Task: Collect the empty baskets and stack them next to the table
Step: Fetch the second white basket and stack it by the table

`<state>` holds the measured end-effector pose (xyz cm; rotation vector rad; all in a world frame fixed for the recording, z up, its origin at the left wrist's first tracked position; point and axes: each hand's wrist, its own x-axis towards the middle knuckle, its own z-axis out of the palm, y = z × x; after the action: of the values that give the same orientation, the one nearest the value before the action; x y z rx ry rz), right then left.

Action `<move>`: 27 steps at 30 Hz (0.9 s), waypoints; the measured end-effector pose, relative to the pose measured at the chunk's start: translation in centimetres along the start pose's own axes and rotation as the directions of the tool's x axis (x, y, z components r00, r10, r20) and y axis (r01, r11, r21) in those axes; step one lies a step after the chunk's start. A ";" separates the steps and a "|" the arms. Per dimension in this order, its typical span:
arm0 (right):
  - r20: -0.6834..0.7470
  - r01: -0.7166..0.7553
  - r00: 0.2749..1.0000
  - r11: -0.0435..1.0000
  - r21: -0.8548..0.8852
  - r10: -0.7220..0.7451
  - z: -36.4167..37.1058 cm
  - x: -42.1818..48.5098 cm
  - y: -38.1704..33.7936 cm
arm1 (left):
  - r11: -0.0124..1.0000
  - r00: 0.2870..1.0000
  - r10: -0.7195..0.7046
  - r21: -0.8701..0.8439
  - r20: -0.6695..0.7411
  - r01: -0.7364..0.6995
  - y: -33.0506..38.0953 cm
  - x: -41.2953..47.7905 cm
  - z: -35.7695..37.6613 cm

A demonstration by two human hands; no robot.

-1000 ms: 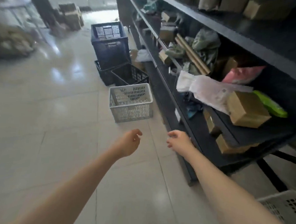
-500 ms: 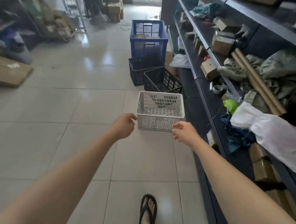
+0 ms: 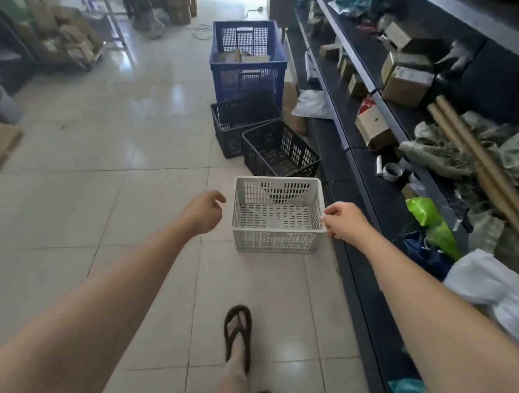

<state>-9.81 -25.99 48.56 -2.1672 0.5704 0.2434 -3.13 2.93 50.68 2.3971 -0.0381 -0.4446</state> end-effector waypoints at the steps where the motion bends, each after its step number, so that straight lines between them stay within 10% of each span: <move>1: 0.002 -0.001 1.000 1.000 -0.021 0.001 -0.2 1.7 -0.5 | 1.000 1.000 0.015 0.011 0.005 -0.015 0.3 2.1 -0.2; 27: 0.234 -0.332 0.903 0.931 -0.152 0.361 0.6 44.3 9.2 | 0.892 0.885 -0.449 0.004 0.125 0.452 -2.6 42.2 12.1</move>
<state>24.59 -44.24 25.62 -2.0801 0.8056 0.7561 32.41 -8.86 27.56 2.3415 0.4784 -0.8025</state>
